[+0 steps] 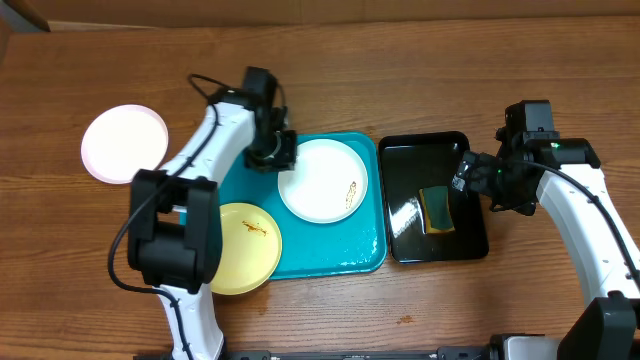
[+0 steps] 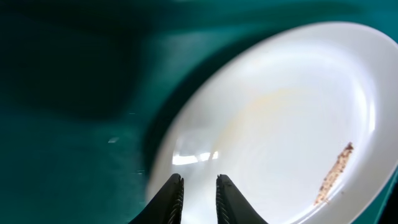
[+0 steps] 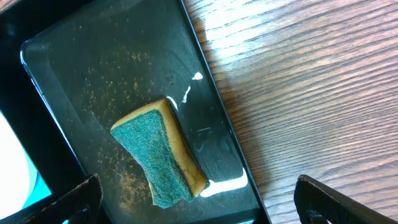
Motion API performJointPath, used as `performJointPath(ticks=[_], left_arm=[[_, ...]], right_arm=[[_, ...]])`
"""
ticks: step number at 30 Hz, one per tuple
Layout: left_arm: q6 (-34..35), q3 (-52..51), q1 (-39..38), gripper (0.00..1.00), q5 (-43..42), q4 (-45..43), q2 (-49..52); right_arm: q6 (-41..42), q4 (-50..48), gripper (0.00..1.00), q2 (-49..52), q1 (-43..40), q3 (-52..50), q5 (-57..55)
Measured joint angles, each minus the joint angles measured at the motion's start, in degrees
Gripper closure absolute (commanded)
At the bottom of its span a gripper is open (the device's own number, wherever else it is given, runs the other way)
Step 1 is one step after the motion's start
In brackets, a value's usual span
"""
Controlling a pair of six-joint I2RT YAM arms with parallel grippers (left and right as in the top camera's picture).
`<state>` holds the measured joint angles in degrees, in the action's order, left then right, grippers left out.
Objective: Clean dirty plates on tray and stack at the side
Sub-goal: 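Close the left gripper on the white plate rim and hold it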
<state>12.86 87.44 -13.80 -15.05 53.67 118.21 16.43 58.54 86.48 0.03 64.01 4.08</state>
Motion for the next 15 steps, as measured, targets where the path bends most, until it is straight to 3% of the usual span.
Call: performJointPath(ticks=[8, 12, 15], left_arm=[[0.04, 0.00, -4.46, 0.93, 0.92, 1.51, 0.00], [0.04, 0.02, -4.22, 0.90, 1.62, 4.44, 0.00], [0.24, 0.02, -4.07, 0.79, 2.23, 4.72, -0.09]], right_arm=[[0.02, 0.02, 0.00, 0.00, 0.00, 0.00, 0.00], [0.02, 0.04, 0.00, 0.00, 0.00, 0.00, 0.00], [0.00, 0.00, 0.00, 0.00, 0.00, 0.00, 0.00]])
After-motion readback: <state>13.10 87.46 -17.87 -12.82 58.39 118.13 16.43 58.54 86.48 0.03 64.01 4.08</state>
